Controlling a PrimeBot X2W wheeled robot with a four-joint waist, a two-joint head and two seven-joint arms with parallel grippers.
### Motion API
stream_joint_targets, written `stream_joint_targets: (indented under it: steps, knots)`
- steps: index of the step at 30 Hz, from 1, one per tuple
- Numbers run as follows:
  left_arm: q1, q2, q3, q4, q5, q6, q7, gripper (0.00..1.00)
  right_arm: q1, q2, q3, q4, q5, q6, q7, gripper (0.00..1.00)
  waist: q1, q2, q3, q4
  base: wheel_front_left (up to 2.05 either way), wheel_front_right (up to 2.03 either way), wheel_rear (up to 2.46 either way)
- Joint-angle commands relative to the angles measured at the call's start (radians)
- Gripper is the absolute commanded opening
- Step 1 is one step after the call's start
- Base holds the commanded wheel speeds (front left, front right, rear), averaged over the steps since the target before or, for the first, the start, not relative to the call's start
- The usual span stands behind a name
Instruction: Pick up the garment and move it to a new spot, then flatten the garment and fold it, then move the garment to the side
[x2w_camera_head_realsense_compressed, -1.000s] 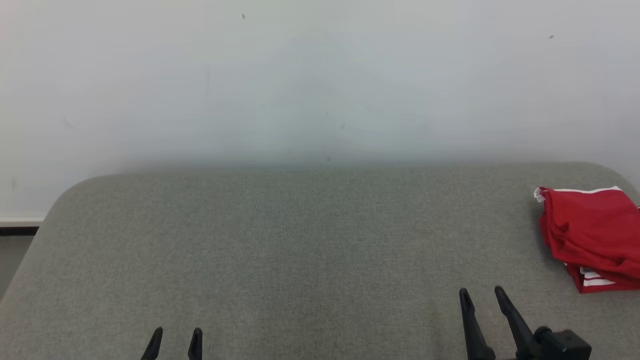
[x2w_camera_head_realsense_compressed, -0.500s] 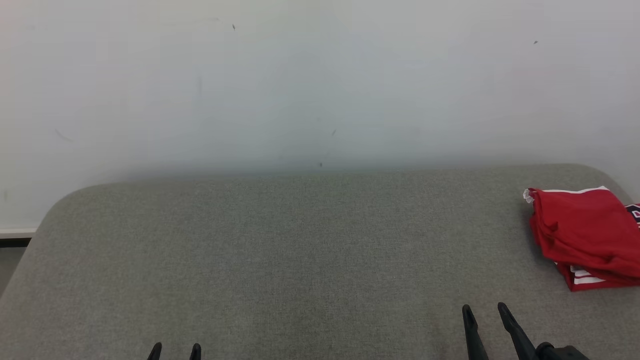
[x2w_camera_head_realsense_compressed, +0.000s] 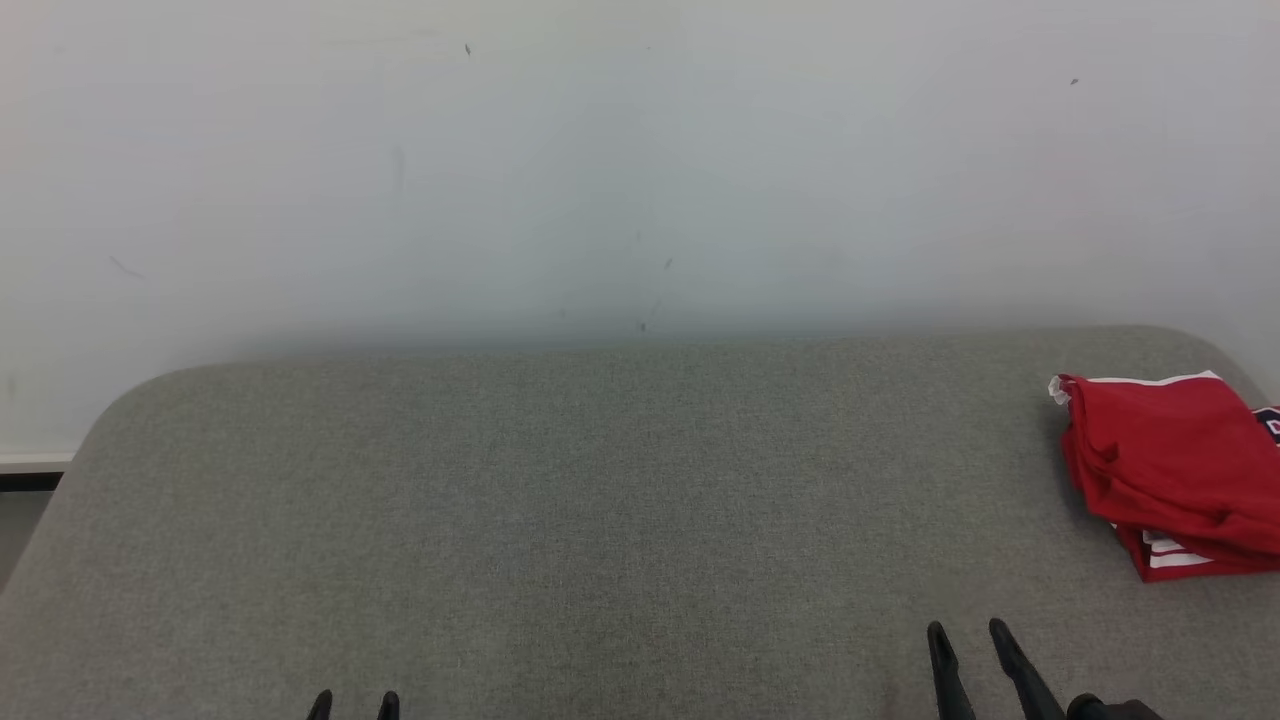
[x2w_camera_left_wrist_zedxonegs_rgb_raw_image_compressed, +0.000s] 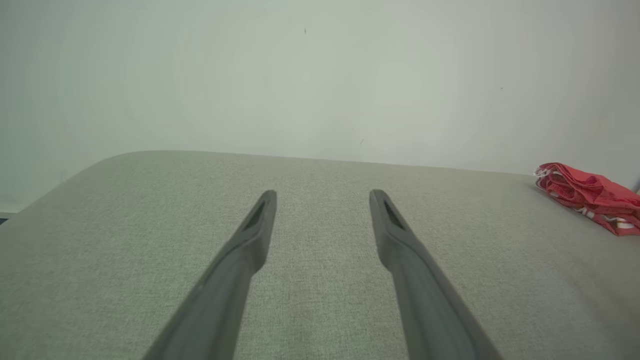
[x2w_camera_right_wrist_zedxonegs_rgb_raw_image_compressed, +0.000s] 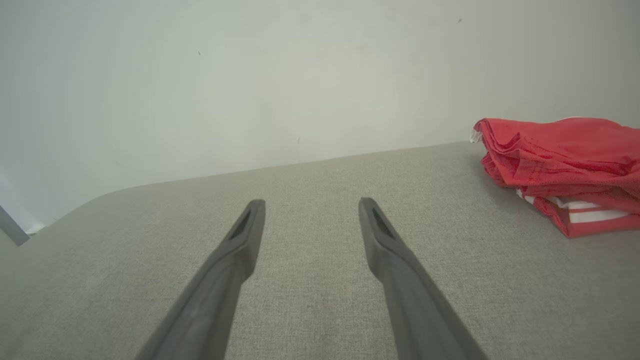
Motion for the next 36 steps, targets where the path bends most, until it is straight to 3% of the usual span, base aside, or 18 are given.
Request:
stream_joint_targets:
  steps: [1, 4, 36]
  knots:
    - [0.000, 0.000, -0.001, 0.005, -0.002, -0.001, 0.000, 0.00, 0.002, 0.000, 0.000, 0.003, 0.002, 0.000, 0.000, 0.00, 0.0000, 0.0000, 0.000, 0.000, 0.00, 0.00, 0.00]
    - [0.000, -0.001, -0.004, 0.028, -0.017, -0.001, 0.002, 0.00, 0.015, 0.002, 0.000, 0.024, 0.016, 0.000, 0.008, 0.00, 0.0000, 0.0000, 0.001, 0.000, 0.00, 0.00, 0.00]
    - [-0.124, 0.008, -0.012, 0.133, -0.601, -0.020, 0.104, 0.00, -0.063, -0.007, -0.132, 0.053, 0.582, 0.000, 0.143, 0.00, 0.0000, 0.0000, 0.030, -0.005, 0.00, 0.00, 0.00]
